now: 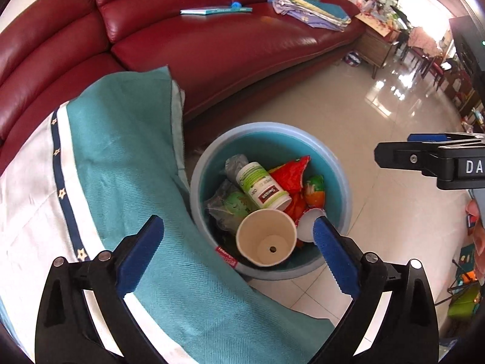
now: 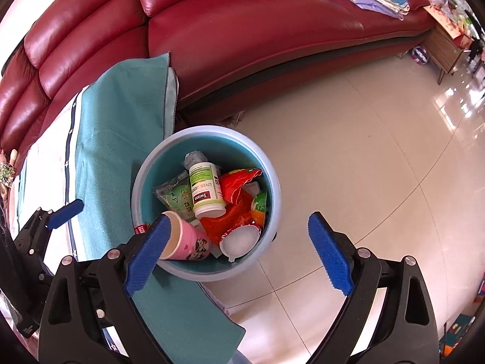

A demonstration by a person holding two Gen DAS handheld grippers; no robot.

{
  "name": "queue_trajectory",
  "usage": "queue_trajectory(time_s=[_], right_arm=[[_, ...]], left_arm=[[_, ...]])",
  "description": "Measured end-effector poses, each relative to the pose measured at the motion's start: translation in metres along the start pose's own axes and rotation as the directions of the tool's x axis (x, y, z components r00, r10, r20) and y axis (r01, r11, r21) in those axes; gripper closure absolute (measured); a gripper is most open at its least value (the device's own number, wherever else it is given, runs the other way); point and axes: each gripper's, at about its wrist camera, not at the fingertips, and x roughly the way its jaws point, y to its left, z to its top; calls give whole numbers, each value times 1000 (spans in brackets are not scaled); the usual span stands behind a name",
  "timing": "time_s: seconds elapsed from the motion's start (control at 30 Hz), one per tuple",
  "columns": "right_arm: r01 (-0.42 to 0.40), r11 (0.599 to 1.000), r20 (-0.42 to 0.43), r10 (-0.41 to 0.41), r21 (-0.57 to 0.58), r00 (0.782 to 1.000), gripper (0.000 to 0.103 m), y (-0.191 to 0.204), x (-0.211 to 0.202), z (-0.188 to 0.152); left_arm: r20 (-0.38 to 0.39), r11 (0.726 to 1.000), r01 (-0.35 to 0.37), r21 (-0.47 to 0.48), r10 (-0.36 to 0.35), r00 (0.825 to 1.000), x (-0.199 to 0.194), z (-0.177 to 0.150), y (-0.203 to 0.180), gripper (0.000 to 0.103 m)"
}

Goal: Collect trash

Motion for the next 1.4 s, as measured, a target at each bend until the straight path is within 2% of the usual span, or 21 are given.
queue_trajectory(time_s=[0.3, 0.7, 0.97, 1.1, 1.4], right_arm=[[5, 997, 6, -4, -81, 1000, 9, 22, -15, -19], [47, 979, 30, -42, -198, 999, 7, 55, -45, -70], [65, 974, 50, -55, -217, 997, 7, 67, -53, -103], [63, 974, 53, -52, -218, 997, 7, 69, -54, -119], [51, 978, 40, -43, -204, 998, 7, 63, -55, -130]], left_arm=[[-20, 998, -13, -58, 12, 1000, -33, -26, 24, 4], [29, 988, -55, -142, 60, 998, -82, -74, 54, 4], [68, 978, -84, -193, 98, 993, -110, -109, 57, 4], [80, 972, -74, -223, 94, 992, -119, -127, 57, 4], [82, 972, -94, -214, 114, 990, -125, -134, 53, 4]])
